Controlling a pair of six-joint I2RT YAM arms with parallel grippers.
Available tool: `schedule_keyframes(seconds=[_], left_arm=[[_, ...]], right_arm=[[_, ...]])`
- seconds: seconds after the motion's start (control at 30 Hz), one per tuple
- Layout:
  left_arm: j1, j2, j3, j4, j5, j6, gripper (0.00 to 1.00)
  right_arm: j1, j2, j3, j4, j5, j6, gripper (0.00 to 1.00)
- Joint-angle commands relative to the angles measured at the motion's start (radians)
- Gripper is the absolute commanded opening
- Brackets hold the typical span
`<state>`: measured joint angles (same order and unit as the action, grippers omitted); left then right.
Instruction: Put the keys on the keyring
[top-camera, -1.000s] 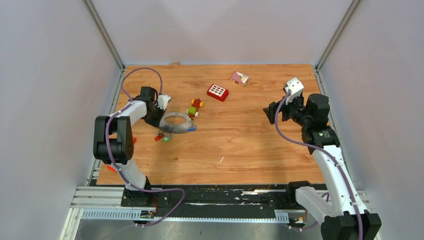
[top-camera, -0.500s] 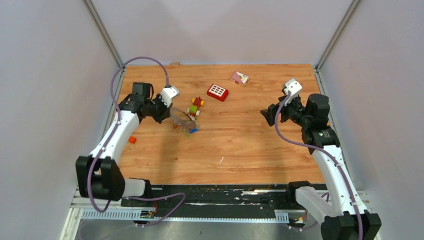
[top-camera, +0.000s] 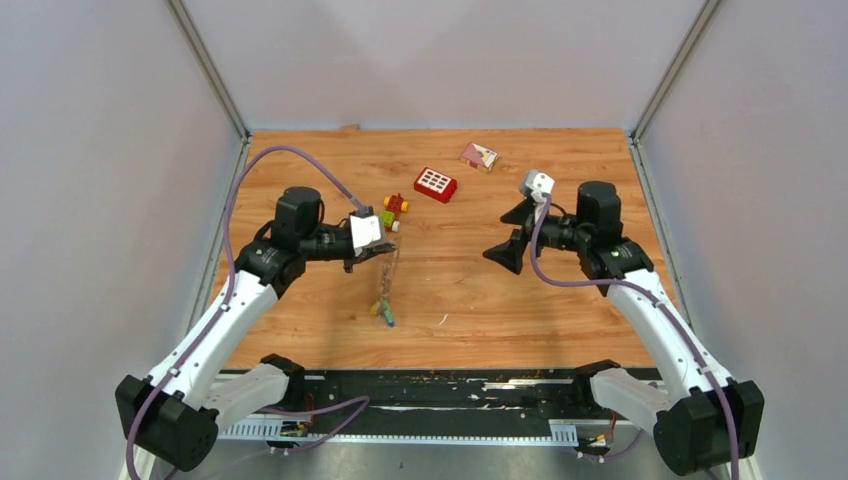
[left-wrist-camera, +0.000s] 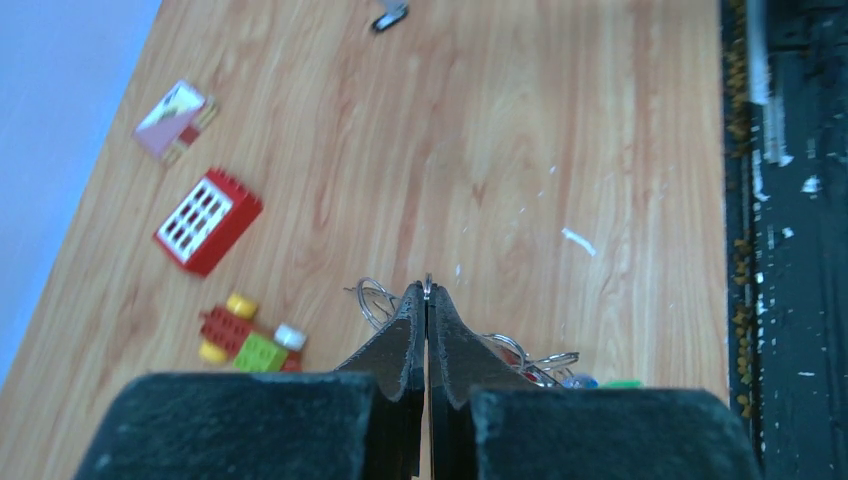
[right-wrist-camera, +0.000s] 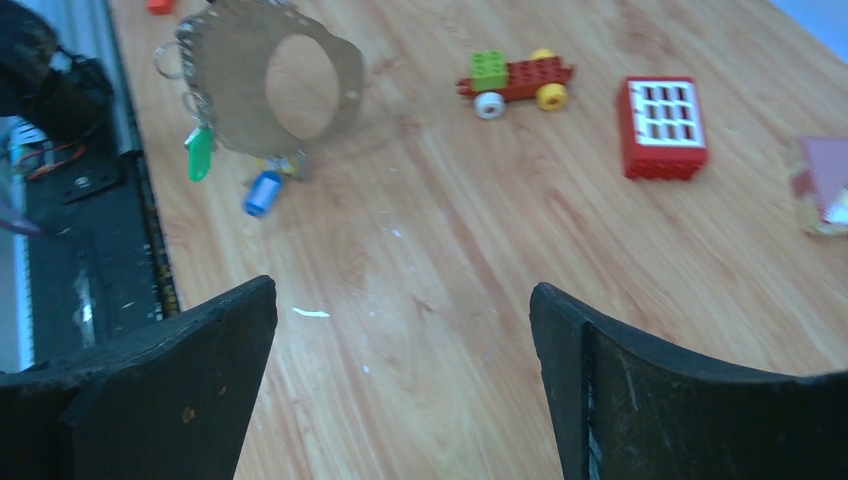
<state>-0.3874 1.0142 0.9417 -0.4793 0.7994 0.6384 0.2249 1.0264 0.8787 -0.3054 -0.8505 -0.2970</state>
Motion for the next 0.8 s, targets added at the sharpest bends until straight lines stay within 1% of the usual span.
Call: schedule_keyframes(seconds=[0.0, 0.03, 0.07, 0.1, 0.13, 0.23, 0.3, 0.4, 0.5, 0.6, 0.67, 0.77], left_arm=[[-0.07, 0.003, -0.009, 0.171, 0.14, 0.018, 0.0], [-0.086, 0.014, -0.008, 0.177, 0.147, 0.019, 0.0], [-0.101, 0.025, -0.007, 0.183, 0.153, 0.02, 0.0], [-0.114, 0.035, -0.009, 0.195, 0.162, 0.018, 0.0], [-0.125, 0.043, -0.012, 0.212, 0.168, 0.01, 0.0], [-0.153, 0.063, -0.027, 0.297, 0.184, -0.046, 0.0], [-0.167, 0.077, -0.035, 0.374, 0.19, -0.117, 0.0], [-0.185, 0.101, -0.043, 0.47, 0.205, -0.231, 0.0], [-0.204, 0.108, -0.075, 0.616, 0.21, -0.355, 0.0], [-0.214, 0.105, -0.115, 0.739, 0.203, -0.455, 0.0], [-0.213, 0.098, -0.135, 0.779, 0.196, -0.481, 0.0], [-0.215, 0.088, -0.152, 0.79, 0.193, -0.483, 0.0]], right_arm=[[0.117, 0.058, 0.082, 0.083, -0.095, -0.06, 0.94], [0.144, 0.078, 0.096, 0.084, -0.095, -0.071, 0.9], [0.167, 0.105, 0.11, 0.09, -0.095, -0.075, 0.84], [0.185, 0.114, 0.121, 0.096, -0.102, -0.074, 0.81], [0.202, 0.135, 0.131, 0.106, -0.111, -0.074, 0.75], [0.254, 0.162, 0.154, 0.099, -0.123, -0.1, 0.67], [0.29, 0.156, 0.15, 0.083, -0.103, -0.138, 0.64], [0.333, 0.138, 0.139, 0.065, -0.074, -0.187, 0.63], [0.353, 0.13, 0.133, 0.06, -0.054, -0.206, 0.63], [0.362, 0.119, 0.128, 0.047, -0.051, -0.225, 0.6], [0.368, 0.108, 0.118, 0.051, -0.047, -0.229, 0.58], [0.37, 0.1, 0.113, 0.06, -0.034, -0.225, 0.51]])
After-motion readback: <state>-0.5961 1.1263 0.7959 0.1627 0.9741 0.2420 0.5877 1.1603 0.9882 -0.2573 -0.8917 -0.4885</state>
